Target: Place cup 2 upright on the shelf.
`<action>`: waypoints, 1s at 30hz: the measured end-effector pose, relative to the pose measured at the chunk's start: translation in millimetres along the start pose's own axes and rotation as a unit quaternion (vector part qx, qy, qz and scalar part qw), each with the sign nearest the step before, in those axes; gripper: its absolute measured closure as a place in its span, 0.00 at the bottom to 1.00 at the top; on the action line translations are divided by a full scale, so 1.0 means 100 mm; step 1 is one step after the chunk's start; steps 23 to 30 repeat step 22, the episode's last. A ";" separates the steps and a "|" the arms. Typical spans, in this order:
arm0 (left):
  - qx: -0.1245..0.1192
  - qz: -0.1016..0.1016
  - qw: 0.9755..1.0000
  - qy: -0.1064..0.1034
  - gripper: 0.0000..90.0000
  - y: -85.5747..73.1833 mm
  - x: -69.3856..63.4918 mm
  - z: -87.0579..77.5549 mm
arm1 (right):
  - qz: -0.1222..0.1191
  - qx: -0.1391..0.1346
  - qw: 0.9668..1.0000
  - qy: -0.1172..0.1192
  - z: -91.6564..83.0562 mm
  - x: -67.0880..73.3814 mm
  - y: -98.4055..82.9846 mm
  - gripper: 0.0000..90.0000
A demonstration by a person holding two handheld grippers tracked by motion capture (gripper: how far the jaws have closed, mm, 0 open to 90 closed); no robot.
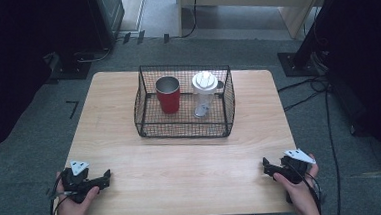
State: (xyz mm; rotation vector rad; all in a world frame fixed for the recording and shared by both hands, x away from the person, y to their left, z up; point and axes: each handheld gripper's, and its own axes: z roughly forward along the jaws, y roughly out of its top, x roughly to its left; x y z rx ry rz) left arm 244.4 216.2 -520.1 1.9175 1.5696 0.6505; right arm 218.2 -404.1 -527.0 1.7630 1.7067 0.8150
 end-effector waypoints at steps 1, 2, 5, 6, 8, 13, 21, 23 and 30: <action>0.000 0.000 1.000 0.000 0.02 0.00 0.00 0.00 | -0.003 0.003 1.000 0.004 0.00 0.00 0.00 0.06; 0.000 0.000 1.000 0.000 0.02 0.00 0.00 0.00 | -0.007 0.006 1.000 0.007 0.00 0.00 -0.01 0.06; 0.000 0.000 1.000 0.000 0.02 0.00 0.00 0.00 | -0.017 0.013 1.000 0.004 0.00 0.01 -0.01 0.06; 0.000 0.000 1.000 0.000 0.02 0.00 0.00 0.00 | -0.019 0.013 1.000 0.004 0.00 0.02 -0.01 0.06; 0.000 0.000 1.000 0.000 0.02 0.00 0.00 0.00 | -0.019 0.013 1.000 0.004 0.00 0.02 -0.01 0.06; 0.000 0.000 1.000 0.000 0.02 0.00 0.00 0.00 | -0.018 0.016 1.000 0.002 0.01 0.01 0.00 0.03; 0.000 -0.007 1.000 0.006 0.02 0.01 -0.01 0.01 | -0.019 0.018 1.000 0.003 0.02 0.00 0.00 0.02; 0.001 -0.008 1.000 0.007 0.02 0.01 -0.02 0.01 | -0.019 0.018 1.000 0.003 0.02 0.00 0.00 0.02; 0.001 -0.008 1.000 0.007 0.02 0.01 -0.02 0.01 | -0.019 0.018 1.000 0.003 0.02 0.00 0.00 0.02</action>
